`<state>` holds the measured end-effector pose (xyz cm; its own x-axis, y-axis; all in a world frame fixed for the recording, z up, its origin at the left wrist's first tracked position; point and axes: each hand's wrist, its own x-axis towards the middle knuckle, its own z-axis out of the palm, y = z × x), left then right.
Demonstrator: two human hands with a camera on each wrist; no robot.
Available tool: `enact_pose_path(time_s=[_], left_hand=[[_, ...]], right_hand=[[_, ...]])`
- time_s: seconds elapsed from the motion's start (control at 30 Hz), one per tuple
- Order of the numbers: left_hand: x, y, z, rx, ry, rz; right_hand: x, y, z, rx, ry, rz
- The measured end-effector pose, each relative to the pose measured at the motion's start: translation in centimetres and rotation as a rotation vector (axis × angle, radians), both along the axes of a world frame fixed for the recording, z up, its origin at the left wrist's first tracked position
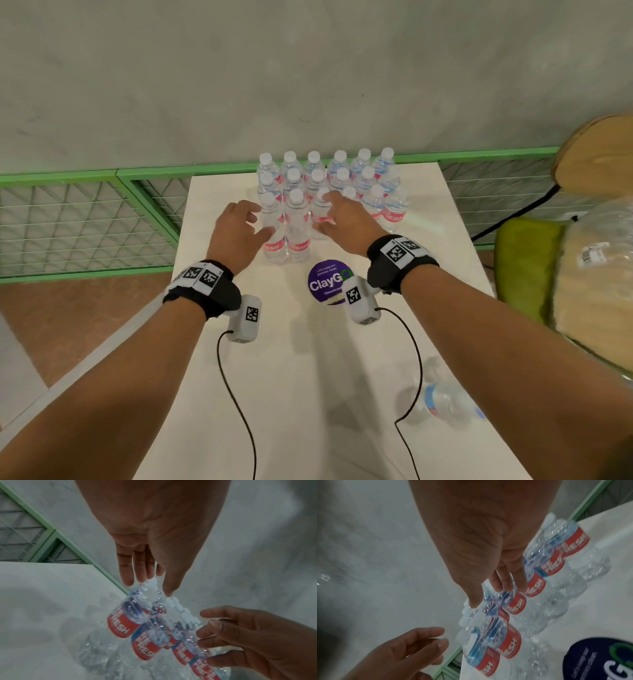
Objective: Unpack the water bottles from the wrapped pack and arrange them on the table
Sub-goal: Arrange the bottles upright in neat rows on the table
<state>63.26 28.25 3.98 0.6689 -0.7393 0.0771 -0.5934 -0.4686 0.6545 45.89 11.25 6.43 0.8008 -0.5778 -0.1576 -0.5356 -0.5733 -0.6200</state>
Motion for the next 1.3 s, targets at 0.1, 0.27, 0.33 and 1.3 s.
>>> enact_pose_path(time_s=[0.1, 0.27, 0.33, 1.3], left_hand=[[-4.0, -0.2, 2.9, -0.031, 0.019, -0.066], [-12.4, -0.7, 6.2, -0.039, 0.124, -0.198], [-15.6, -0.8, 6.6, -0.025, 0.162, -0.229], [-41.1, 2.0, -0.1, 0.392, -0.097, -0.324]], right_hand=[[-4.5, -1.4, 2.1, -0.075, 0.07, 0.04], [-12.9, -2.4, 4.7, -0.136, 0.155, 0.064], [-16.1, -2.4, 5.3, -0.15, 0.194, 0.078], [-35.6, 1.7, -1.7, -0.365, 0.312, 0.396]])
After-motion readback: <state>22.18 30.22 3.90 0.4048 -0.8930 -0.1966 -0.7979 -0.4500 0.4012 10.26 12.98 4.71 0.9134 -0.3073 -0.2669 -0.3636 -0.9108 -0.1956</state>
